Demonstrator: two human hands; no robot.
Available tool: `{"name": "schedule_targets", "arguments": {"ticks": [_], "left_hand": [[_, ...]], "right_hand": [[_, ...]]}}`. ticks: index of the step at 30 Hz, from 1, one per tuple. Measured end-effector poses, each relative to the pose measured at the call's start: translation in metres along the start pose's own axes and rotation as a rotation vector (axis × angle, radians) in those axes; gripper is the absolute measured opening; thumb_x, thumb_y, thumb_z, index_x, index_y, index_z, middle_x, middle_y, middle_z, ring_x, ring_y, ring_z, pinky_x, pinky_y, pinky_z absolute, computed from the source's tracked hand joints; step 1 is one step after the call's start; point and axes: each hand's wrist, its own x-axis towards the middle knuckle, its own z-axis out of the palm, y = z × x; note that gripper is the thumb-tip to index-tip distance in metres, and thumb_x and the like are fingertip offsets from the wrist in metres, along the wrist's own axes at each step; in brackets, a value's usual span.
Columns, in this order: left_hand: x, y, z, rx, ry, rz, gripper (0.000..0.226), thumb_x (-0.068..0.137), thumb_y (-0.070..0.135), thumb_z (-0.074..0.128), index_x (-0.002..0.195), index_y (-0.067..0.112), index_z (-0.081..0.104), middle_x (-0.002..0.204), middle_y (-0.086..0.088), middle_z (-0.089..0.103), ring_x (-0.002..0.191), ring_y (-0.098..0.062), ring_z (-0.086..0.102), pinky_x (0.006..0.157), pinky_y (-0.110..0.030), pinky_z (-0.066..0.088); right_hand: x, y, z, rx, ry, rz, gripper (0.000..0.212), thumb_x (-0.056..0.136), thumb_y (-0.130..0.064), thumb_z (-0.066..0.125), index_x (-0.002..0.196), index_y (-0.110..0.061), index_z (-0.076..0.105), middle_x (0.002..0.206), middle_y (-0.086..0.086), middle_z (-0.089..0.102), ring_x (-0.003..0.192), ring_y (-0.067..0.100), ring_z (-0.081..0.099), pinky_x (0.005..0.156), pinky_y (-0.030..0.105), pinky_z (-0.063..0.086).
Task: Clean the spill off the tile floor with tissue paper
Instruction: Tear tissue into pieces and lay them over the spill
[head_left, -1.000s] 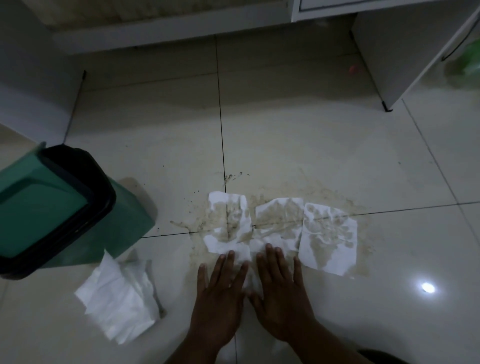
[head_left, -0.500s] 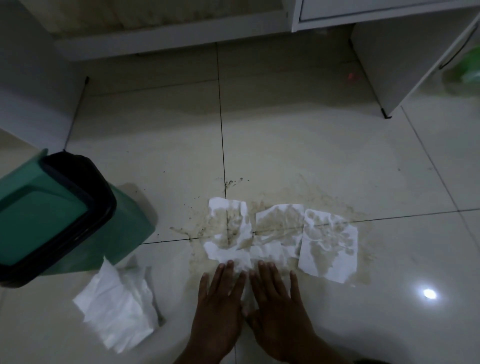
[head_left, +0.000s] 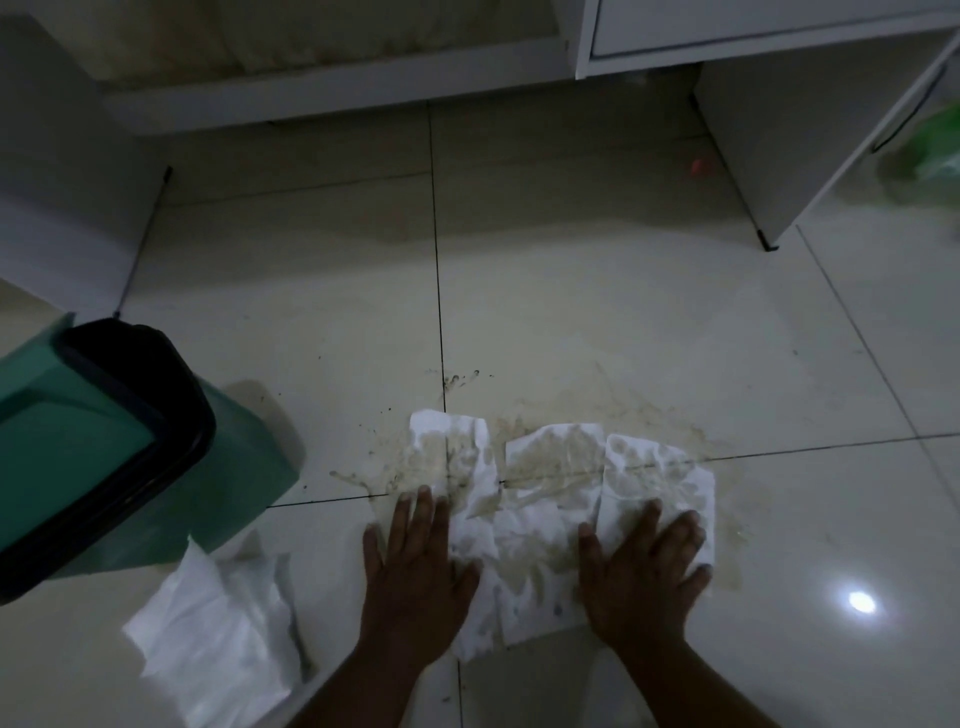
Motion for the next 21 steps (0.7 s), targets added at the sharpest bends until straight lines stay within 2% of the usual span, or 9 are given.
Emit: {"name": "schedule_targets", "arguments": {"ticks": [3, 7, 16, 19, 21], "left_hand": [[0.016, -0.001, 0.001, 0.024, -0.041, 0.017, 0.089, 0.087, 0.076, 0.005, 0.157, 0.025, -0.014, 0.164, 0.004, -0.027, 0.147, -0.013, -0.028, 0.120, -0.052, -0.012], [0.022, 0.006, -0.002, 0.021, -0.028, 0.014, 0.084, 0.094, 0.070, 0.015, 0.157, 0.023, -0.014, 0.164, 0.000, -0.028, 0.148, -0.017, -0.028, 0.120, -0.048, -0.014], [0.030, 0.012, -0.003, -0.025, 0.011, 0.052, 0.076, 0.099, 0.060, 0.016, 0.159, 0.020, -0.010, 0.165, -0.002, -0.025, 0.151, -0.019, -0.025, 0.122, -0.040, -0.012], [0.035, 0.012, -0.004, -0.053, 0.044, 0.076, 0.077, 0.096, 0.059, 0.015, 0.159, 0.019, -0.005, 0.166, -0.002, -0.018, 0.152, -0.018, -0.020, 0.122, -0.039, -0.011], [0.039, 0.012, -0.004, -0.063, 0.066, 0.094, 0.077, 0.097, 0.057, 0.021, 0.159, 0.018, -0.003, 0.168, -0.003, -0.011, 0.154, -0.020, -0.013, 0.124, -0.040, -0.007]], "right_hand": [[0.007, 0.003, 0.004, 0.000, -0.001, -0.022, 0.102, 0.084, -0.075, 0.025, 0.156, -0.008, 0.000, 0.161, 0.030, -0.007, 0.149, 0.040, -0.010, 0.119, 0.056, 0.001], [0.011, -0.005, 0.006, 0.046, 0.030, 0.003, 0.103, 0.084, -0.076, 0.023, 0.156, -0.004, 0.002, 0.160, 0.032, -0.006, 0.149, 0.040, -0.011, 0.119, 0.055, 0.000], [0.016, -0.013, 0.009, 0.077, 0.029, 0.000, 0.103, 0.089, -0.071, 0.032, 0.154, -0.001, -0.008, 0.161, 0.028, -0.014, 0.148, 0.036, -0.019, 0.121, 0.053, -0.004], [0.019, -0.017, 0.010, 0.102, 0.049, -0.037, 0.101, 0.091, -0.070, 0.032, 0.153, 0.000, -0.006, 0.162, 0.026, -0.008, 0.150, 0.036, -0.015, 0.121, 0.050, -0.006], [0.023, -0.021, 0.009, 0.119, 0.067, -0.147, 0.100, 0.091, -0.069, 0.030, 0.154, 0.001, -0.001, 0.163, 0.024, -0.002, 0.151, 0.033, -0.008, 0.121, 0.045, -0.006]]}}
